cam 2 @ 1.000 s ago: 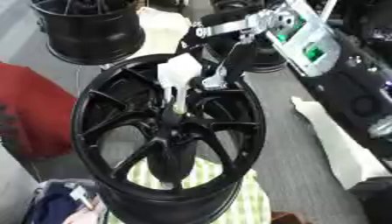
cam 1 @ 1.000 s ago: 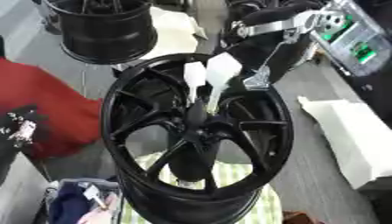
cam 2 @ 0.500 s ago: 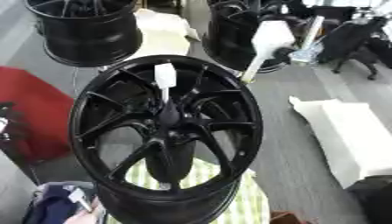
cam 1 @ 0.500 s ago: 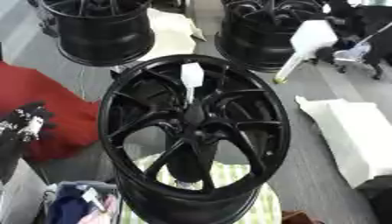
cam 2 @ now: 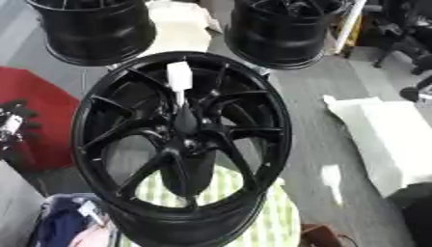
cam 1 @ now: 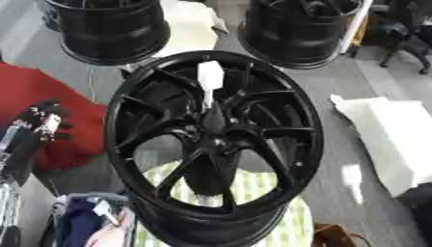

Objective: Pull the pin out of the wheel hub.

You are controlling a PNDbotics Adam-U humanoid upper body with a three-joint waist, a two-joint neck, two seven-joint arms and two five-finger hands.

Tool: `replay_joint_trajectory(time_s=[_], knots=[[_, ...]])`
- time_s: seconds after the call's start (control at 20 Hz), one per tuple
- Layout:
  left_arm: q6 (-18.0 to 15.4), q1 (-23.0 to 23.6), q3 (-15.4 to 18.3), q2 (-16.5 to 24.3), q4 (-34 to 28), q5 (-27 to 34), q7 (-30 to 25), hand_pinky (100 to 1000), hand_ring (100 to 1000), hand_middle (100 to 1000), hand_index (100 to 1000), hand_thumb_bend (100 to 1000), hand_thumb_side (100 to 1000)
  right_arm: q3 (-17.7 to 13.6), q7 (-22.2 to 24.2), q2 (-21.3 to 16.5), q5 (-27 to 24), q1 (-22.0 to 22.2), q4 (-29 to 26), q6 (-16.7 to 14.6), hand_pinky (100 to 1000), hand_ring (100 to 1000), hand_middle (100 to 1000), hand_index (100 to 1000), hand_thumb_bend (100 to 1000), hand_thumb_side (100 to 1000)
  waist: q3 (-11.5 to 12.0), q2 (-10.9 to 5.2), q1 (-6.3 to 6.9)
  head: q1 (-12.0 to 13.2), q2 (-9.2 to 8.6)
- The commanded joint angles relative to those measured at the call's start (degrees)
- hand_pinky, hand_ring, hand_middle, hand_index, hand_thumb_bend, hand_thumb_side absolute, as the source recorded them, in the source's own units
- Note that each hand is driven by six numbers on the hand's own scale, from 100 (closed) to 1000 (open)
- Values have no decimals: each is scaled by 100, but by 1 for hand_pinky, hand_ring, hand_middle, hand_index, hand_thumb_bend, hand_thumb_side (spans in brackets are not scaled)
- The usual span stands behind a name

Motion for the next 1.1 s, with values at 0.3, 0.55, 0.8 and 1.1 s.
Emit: replay_joint_trajectory(time_s=[0.3,0.55,0.8,1.1], knots=[[-18,-108,-163,84,-71,8,-156,634,673,673,873,168,495,-1261,-2422,1471,-1054,2238,-736,-1311,687,673,702,842,326,391,371,-97,-52,-362,-12],[-45,-142,-209,104,-54,5,-223,634,672,673,872,166,494,-115,-4936,2108,-976,2647,-1360,-1780,672,638,664,805,272,370,501,-71,-52,-479,-12],[-54,-186,-231,90,-55,8,-249,634,673,673,872,165,495,368,-5030,2382,-1055,2544,-1668,-1818,671,633,661,808,242,380,520,-20,-48,-523,-12],[-62,-211,-247,99,-53,6,-270,634,673,674,872,163,495,638,-4786,2551,-1227,2488,-1809,-1813,669,629,659,811,223,384,515,27,-47,-557,-12]])
